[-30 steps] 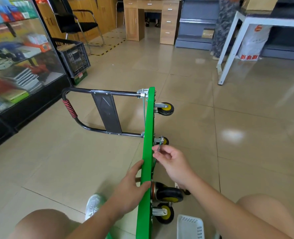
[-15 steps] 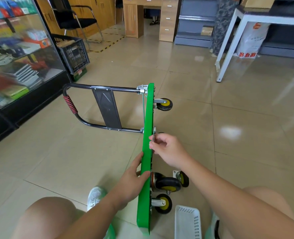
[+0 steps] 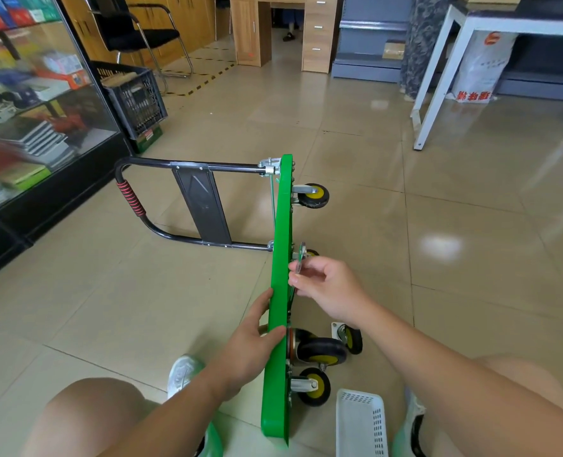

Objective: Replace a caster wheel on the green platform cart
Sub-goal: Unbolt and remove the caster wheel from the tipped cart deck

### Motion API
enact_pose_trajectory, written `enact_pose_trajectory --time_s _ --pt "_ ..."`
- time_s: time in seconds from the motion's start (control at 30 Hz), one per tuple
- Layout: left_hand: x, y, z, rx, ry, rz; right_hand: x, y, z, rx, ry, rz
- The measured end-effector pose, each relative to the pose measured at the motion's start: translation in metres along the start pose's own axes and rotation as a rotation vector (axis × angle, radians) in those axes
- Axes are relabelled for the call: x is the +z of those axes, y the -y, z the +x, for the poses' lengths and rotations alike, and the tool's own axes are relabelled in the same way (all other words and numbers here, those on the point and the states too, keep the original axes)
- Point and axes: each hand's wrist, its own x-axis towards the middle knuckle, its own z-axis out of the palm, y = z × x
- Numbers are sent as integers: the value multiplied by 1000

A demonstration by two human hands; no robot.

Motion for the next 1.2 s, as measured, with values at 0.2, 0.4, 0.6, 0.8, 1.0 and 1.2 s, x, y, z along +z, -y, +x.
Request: enact_pose_trajectory --time_s 0.2,0.4,0.6,0.8,1.0,1.2 --pt "0 1 -1 7 13 -14 5 -6 -13 -75 -12 -30" --pt "1 0 -2 3 10 -18 7 -1 6 -14 -33 -16" --pt "-1 2 1 3 19 -24 3 -6 15 46 -133 0" --pt "-1 4 1 -6 15 -31 -10 -5 9 125 -146 13" --pt "0 2 -1 8 5 -11 -24 -3 -3 200 -98 -70" --pt "2 -1 -2 -6 0 -5 -39 1 -12 350 -44 -313"
